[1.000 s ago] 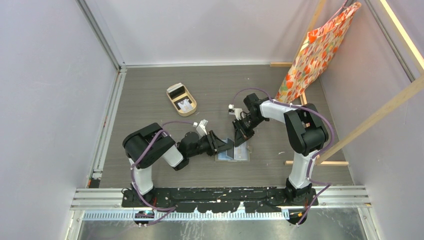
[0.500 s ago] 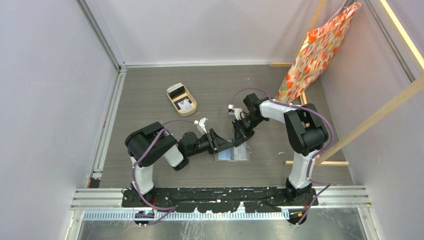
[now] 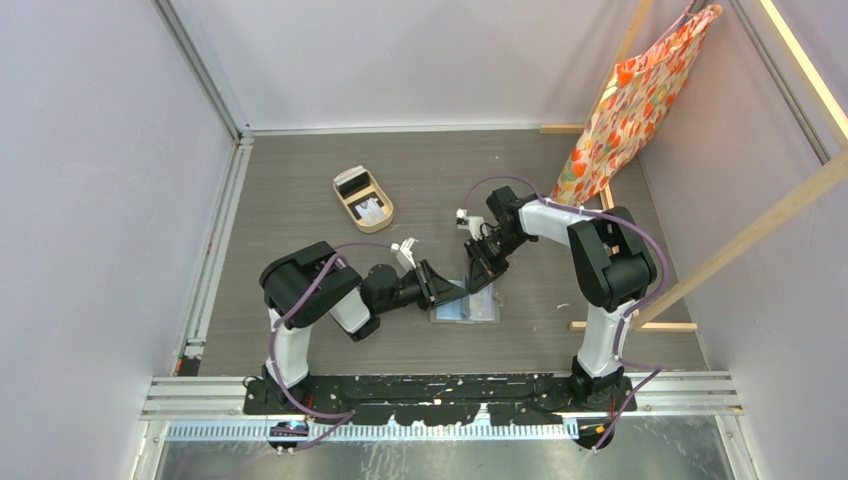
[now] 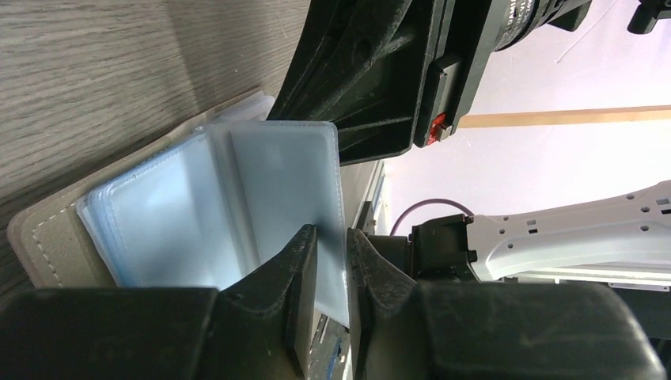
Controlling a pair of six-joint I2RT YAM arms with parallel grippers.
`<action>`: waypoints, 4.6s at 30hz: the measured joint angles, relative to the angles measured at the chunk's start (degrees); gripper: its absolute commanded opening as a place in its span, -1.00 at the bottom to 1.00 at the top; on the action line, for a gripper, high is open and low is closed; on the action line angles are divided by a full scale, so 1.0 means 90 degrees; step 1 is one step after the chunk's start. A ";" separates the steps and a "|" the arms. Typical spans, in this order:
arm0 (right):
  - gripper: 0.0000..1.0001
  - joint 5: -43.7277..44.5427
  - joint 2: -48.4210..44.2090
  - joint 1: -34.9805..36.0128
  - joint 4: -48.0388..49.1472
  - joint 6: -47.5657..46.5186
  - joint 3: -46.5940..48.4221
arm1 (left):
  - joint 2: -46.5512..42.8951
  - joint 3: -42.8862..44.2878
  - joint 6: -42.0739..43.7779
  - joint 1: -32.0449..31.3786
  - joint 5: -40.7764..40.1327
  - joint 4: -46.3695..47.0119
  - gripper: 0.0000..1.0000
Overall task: Put the credit cards into the card holder
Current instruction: Turn over the card slot in the card holder.
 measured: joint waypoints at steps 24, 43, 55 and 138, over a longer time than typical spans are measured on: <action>-0.69 -0.0024 -0.0002 -0.0165 -0.0134 -0.0068 0.0012 | 0.0248 0.0265 -0.0138 0.0000 0.0211 0.0112 -0.53; -0.69 -0.0049 -0.0002 -0.0168 -0.0138 -0.0114 0.0012 | 0.0243 0.0318 -0.0136 0.0002 0.0372 0.0112 -0.53; -0.69 -0.0051 -0.0002 -0.0182 -0.0158 -0.0172 0.0017 | 0.0240 0.0318 -0.0163 0.0029 0.0364 0.0114 -0.72; -0.45 0.0255 -0.2081 0.0148 -0.1239 -0.2424 -0.0114 | -0.7031 0.0032 0.3961 0.0102 -0.2839 -0.7876 0.69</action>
